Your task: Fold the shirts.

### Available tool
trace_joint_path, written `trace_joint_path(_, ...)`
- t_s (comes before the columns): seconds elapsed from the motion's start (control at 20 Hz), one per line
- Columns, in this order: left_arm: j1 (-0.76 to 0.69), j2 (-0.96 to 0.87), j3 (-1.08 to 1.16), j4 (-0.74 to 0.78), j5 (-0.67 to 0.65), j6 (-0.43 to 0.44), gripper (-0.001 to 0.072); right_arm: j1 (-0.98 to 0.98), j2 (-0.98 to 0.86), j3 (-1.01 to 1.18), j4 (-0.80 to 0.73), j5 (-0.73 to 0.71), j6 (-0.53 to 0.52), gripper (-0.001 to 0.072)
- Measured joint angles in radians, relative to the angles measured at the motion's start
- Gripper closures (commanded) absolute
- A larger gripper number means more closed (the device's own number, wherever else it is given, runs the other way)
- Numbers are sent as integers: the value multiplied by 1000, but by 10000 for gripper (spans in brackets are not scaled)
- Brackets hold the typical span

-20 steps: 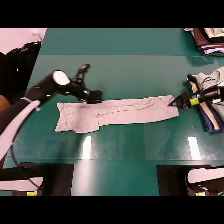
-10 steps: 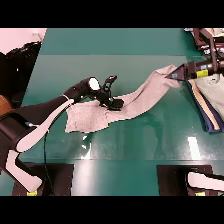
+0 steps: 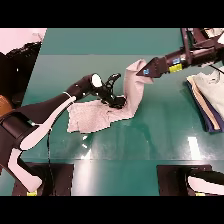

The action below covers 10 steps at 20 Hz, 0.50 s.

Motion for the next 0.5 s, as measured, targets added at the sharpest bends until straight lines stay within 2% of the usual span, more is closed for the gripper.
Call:
trace_joint_path(0.2,101,67,71,89,-85,-1,687,89,-15,5,1,-43,-3,701)
trace_joint_path(0.5,364,262,95,253,-168,-20,686,290,-124,22,3,-195,-35,700)
